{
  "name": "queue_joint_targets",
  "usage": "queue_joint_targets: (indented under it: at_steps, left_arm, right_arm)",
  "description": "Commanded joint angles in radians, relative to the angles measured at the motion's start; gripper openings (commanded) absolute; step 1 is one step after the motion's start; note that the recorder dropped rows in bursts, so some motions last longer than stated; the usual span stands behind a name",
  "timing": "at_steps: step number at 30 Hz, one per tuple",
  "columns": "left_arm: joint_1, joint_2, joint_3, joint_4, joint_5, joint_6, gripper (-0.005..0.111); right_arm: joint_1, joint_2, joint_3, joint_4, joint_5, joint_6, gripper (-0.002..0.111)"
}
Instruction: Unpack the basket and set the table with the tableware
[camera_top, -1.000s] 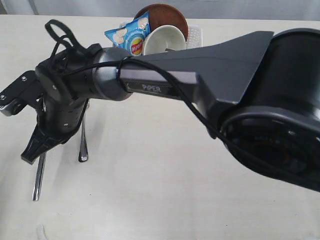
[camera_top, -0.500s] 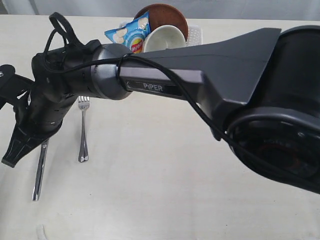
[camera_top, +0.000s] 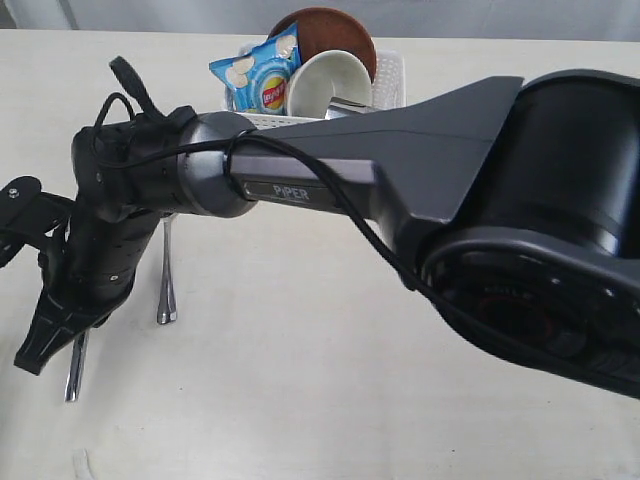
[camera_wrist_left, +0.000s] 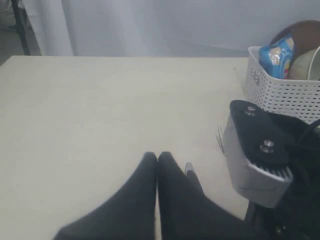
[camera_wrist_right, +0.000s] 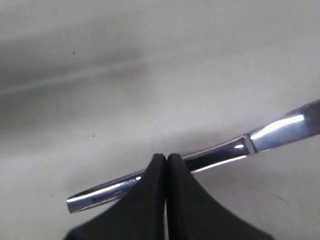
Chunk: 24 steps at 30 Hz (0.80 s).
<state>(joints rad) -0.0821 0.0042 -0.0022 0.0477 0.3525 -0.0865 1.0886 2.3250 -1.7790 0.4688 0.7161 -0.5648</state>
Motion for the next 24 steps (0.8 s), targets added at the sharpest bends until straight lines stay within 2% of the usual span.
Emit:
queue_joint_targets:
  at_steps: [1, 11, 15, 24]
  left_arm:
    - [0.003, -0.004, 0.002, 0.008, -0.01, 0.004, 0.0]
    - [0.003, -0.004, 0.002, 0.008, -0.01, 0.004, 0.0]
    - [0.003, -0.004, 0.002, 0.008, -0.01, 0.004, 0.0]
    - [0.003, -0.004, 0.002, 0.008, -0.01, 0.004, 0.0]
  right_arm:
    - [0.0, -0.005, 0.001, 0.055, 0.007, -0.034, -0.001]
    - [0.007, -0.011, 0.001, 0.054, 0.119, -0.005, 0.0]
    - [0.041, -0.005, 0.001, 0.054, 0.206, -0.026, 0.0]
    - [0.129, 0.005, 0.001, 0.051, 0.2, -0.049, 0.0]
